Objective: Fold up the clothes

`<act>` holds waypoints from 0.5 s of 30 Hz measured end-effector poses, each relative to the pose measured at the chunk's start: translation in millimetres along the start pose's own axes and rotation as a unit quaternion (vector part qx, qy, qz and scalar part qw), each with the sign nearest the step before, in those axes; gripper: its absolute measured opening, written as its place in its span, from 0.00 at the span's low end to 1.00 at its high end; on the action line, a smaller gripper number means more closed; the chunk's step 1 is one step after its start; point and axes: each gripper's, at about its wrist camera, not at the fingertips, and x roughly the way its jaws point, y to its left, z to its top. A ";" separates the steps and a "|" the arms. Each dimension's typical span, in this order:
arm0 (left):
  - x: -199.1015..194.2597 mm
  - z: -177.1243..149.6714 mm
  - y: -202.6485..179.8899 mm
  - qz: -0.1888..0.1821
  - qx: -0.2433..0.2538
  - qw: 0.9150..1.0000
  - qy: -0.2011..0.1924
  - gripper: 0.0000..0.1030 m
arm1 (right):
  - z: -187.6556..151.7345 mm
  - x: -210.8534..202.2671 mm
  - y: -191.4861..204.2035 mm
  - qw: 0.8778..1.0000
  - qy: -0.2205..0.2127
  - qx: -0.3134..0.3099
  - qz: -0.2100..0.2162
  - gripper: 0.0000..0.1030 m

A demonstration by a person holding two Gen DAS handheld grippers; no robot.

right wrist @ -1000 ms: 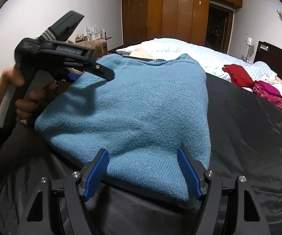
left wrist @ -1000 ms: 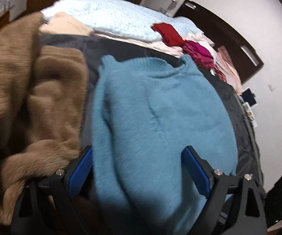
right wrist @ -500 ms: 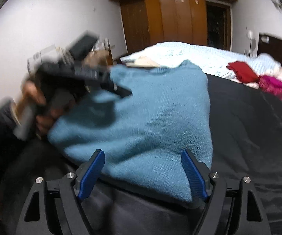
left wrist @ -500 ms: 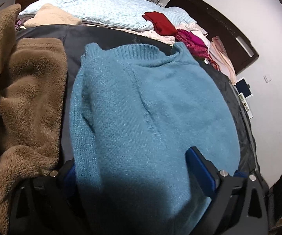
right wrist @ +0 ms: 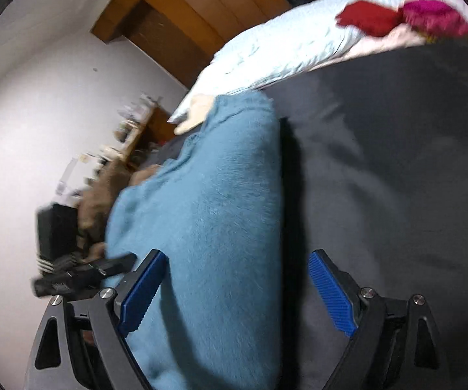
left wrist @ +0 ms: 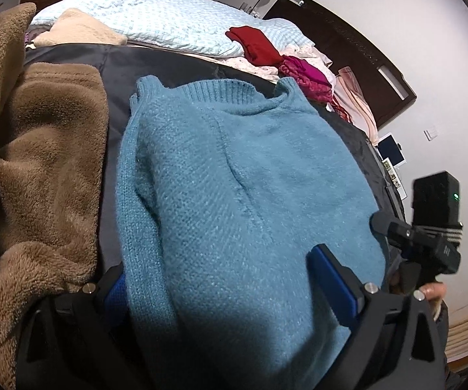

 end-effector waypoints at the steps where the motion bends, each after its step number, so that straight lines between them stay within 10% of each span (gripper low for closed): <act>1: 0.4 0.2 -0.3 -0.001 0.001 1.000 0.000 0.97 | 0.9 3.1 -1.6 1.000 0.005 0.005 0.012 0.89; 11: 2.5 4.6 -5.5 -0.003 0.001 1.000 -0.004 0.97 | 8.7 27.7 23.8 0.996 0.053 -0.074 -0.004 0.87; 15: 2.6 4.9 -8.0 -0.002 -0.003 1.000 -0.008 0.90 | 3.5 24.0 17.9 0.996 0.036 -0.076 -0.013 0.63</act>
